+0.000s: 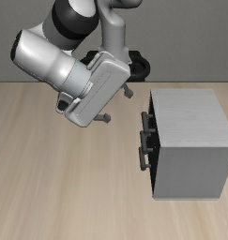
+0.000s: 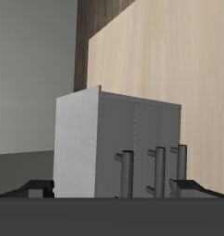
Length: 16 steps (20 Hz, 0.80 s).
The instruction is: Open the top layer of the cabinet
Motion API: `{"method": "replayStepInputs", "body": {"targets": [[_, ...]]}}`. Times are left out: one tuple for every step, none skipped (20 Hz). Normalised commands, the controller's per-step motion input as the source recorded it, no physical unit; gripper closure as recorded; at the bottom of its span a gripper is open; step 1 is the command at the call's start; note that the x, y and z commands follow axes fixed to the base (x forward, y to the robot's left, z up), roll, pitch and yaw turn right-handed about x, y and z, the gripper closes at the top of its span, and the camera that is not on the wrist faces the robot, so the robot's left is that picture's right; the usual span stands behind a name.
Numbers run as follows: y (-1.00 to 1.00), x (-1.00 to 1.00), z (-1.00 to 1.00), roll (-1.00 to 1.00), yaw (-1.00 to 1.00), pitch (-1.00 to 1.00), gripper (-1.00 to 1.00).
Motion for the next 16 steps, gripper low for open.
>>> {"method": "replayStepInputs", "body": {"targets": [[0.00, 0.00, 0.00, 0.45, 0.00, 0.00, -1.00], [0.00, 0.00, 0.00, 0.45, 0.00, 0.00, -1.00], [0.00, 0.00, 0.00, 0.22, 0.00, 0.00, -1.00], [0.00, 0.00, 0.00, 0.45, 0.00, 0.00, -1.00], [0.00, 0.00, 0.00, 0.68, 0.00, 0.00, -1.00], [0.00, 0.00, 0.00, 0.45, 0.00, 0.00, -1.00], [0.00, 0.00, 0.00, 0.45, 0.00, 0.00, -1.00], [0.00, 0.00, 0.00, 0.45, 0.00, 0.00, -1.00], [0.00, 0.00, 0.00, 0.45, 0.00, 0.00, -1.00], [0.00, 0.00, 0.00, 0.45, 0.00, 0.00, -1.00], [0.00, 0.00, -1.00, 0.00, 0.00, 0.00, -1.00], [0.00, 0.00, -1.00, 0.00, 0.00, 0.00, -1.00], [0.00, 0.00, -1.00, 0.00, 0.00, 0.00, -1.00], [0.00, 0.00, -1.00, 0.00, 0.00, 0.00, -1.00], [0.00, 0.00, -1.00, 0.00, 0.00, 0.00, -1.00], [1.00, 0.00, 0.00, 0.00, 0.00, 0.00, -1.00]]}}
